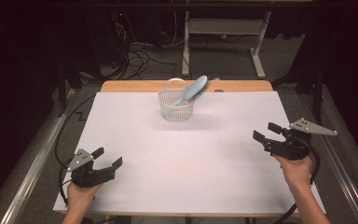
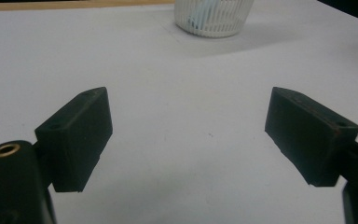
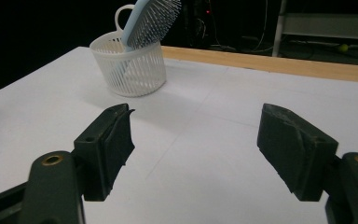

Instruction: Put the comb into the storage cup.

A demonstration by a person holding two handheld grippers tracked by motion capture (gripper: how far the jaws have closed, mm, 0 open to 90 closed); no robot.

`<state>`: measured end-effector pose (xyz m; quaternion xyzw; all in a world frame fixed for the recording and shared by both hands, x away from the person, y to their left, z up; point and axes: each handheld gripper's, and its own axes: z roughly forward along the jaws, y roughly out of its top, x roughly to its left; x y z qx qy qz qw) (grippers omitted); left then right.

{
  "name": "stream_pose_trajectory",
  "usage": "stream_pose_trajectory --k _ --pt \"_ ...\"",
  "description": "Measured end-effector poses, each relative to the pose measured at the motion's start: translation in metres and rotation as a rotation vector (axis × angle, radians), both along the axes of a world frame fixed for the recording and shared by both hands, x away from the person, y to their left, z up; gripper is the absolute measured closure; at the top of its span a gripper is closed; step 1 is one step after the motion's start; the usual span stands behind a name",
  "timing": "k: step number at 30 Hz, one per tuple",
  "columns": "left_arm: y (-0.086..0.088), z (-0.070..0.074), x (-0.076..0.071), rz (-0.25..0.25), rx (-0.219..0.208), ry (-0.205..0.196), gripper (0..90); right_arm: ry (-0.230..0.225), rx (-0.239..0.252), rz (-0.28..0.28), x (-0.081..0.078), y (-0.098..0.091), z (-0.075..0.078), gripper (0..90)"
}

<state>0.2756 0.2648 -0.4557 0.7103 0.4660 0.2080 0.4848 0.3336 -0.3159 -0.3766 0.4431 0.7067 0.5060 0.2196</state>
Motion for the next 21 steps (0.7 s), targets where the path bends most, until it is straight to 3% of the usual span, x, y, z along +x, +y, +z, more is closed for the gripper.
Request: stream_pose_trajectory --k 21 --pt "0.0 0.0 -0.001 0.002 -0.002 0.0 14.3 -0.017 0.065 -0.039 -0.02 -0.022 -0.012 26.7"
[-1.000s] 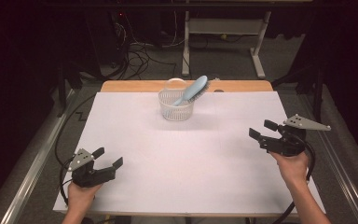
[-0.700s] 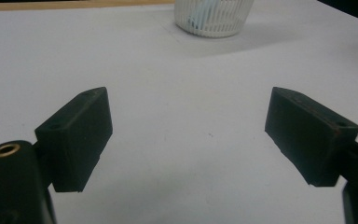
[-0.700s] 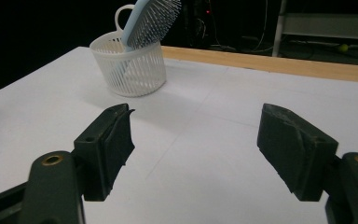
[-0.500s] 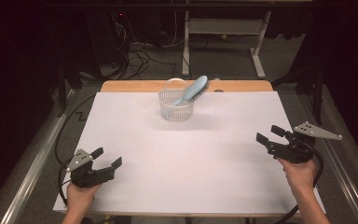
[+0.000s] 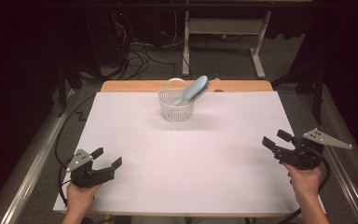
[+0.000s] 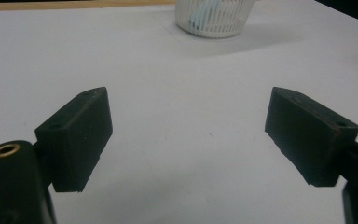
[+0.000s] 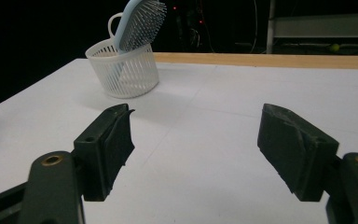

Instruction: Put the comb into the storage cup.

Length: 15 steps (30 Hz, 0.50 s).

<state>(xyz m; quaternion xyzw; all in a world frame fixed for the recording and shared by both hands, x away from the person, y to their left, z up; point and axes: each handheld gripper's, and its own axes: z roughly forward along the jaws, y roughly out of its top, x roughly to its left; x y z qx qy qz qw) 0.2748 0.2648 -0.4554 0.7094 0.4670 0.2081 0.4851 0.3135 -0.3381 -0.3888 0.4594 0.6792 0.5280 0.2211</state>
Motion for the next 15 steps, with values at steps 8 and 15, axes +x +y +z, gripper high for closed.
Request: stream_pose_trajectory --k 8,15 --pt "0.0 0.0 0.0 0.0 -0.001 -0.001 14.3 0.006 0.01 0.007 -0.005 0.0 -0.007 26.1" --pt "0.0 0.0 0.0 0.0 0.0 -0.001 14.3 0.005 0.001 0.021 -0.013 0.002 -0.012 25.9"
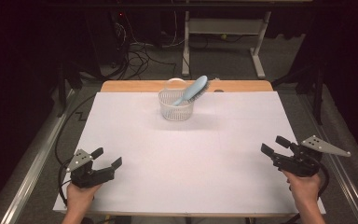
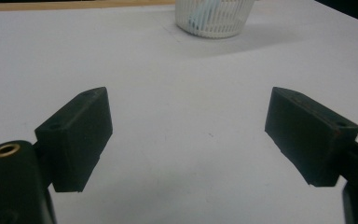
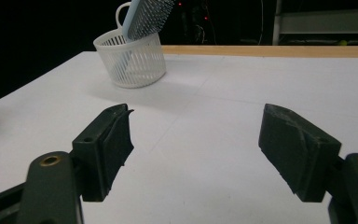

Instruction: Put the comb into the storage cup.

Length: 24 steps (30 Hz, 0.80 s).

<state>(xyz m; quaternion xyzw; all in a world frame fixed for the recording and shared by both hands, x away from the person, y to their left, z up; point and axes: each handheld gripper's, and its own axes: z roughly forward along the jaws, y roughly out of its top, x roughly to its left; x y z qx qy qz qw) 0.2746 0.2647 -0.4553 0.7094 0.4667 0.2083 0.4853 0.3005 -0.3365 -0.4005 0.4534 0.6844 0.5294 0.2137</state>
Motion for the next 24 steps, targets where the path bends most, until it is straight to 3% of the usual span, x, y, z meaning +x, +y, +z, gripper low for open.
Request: stream_pose_trajectory --k 24 --pt "0.0 0.0 0.0 0.0 -0.001 0.0 14.3 0.016 -0.009 -0.003 -0.012 -0.001 -0.02 24.9"
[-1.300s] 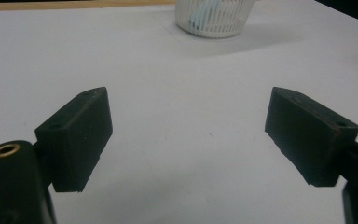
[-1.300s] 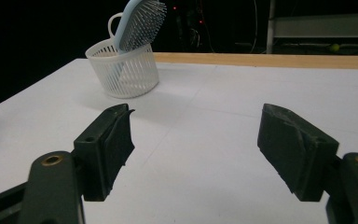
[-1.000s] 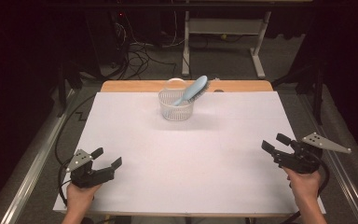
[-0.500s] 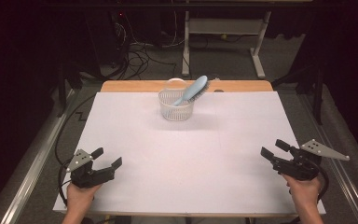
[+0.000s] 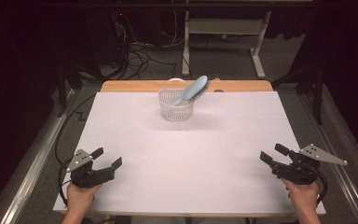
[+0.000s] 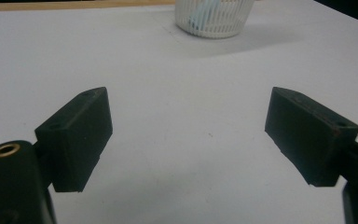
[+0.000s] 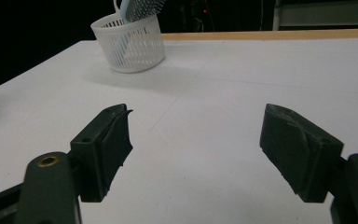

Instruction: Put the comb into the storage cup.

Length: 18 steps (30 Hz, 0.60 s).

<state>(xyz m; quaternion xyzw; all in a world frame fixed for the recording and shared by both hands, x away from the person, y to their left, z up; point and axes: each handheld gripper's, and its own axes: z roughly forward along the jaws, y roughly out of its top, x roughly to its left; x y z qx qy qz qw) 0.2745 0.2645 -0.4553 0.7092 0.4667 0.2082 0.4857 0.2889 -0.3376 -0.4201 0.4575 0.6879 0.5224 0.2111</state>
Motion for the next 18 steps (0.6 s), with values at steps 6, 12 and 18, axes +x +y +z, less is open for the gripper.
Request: stream_pose_trajectory --k 6,12,18 --pt "0.0 0.0 0.0 0.0 0.001 -0.002 14.3 -0.004 -0.004 0.003 -0.002 0.001 -0.004 24.2" --pt "0.0 0.0 0.0 0.0 0.001 -0.002 14.3 -0.001 -0.014 0.008 -0.003 0.003 -0.009 24.2" --pt "0.0 0.0 0.0 0.0 0.001 -0.003 14.3 0.006 -0.018 0.007 -0.005 0.004 -0.014 24.1"
